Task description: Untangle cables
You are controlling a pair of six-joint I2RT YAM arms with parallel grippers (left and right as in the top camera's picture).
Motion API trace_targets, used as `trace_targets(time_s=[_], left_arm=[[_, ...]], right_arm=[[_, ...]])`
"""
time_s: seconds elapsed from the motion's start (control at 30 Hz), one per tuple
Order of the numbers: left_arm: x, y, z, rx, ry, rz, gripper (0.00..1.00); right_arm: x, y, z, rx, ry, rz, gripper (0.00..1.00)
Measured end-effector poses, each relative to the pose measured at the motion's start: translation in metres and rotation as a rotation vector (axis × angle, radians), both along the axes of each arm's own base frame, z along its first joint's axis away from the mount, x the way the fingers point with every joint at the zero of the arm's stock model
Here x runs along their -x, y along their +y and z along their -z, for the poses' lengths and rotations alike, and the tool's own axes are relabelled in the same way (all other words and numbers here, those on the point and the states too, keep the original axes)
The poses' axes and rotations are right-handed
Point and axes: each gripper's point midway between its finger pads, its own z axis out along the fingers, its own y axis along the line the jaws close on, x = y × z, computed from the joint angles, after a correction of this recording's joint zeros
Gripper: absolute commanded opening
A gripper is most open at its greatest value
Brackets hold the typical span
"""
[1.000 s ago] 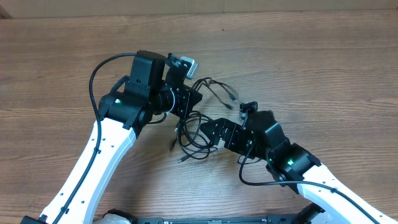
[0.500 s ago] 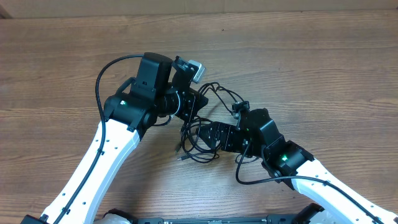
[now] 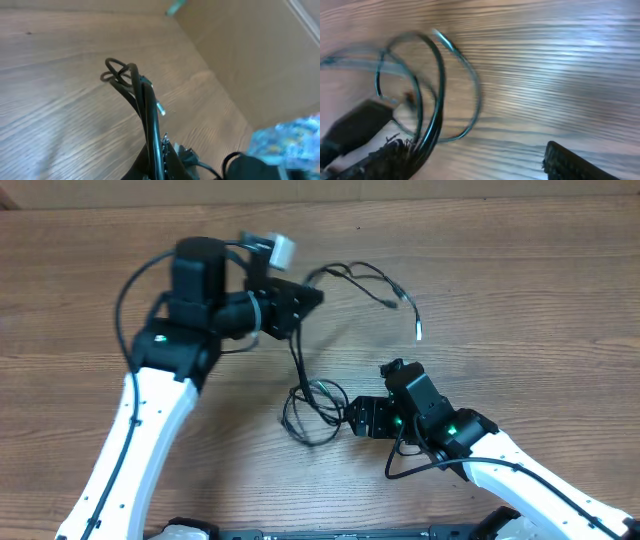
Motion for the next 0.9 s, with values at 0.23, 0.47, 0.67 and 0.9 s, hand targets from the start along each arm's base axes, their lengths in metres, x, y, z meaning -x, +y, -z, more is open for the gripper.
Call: trace_targets(time_s=[0.23, 0.47, 0.67, 0.9], left_arm=[[-0.013, 0.066, 0.006, 0.031, 0.119, -0.178, 0.04], [-0.009, 0.074, 0.013, 0.034, 0.181, -0.201, 0.04], [-0.004, 0.064, 0.014, 0.051, 0.22, -0.188, 0.04], [0.011, 0.037, 0.028, 0.086, 0.441, -0.247, 0.2]], right_arm=[[-0.009, -0.039, 0.014, 0.138, 0.019, 0.219, 0.92], [-0.019, -0.017, 0.002, -0.019, 0.016, 0.184, 1.0], [0.002, 0.065, -0.052, -0.39, -0.026, -0.197, 1.0], [0.001, 0.079, -0.059, -0.388, -0.09, -0.202, 1.0]])
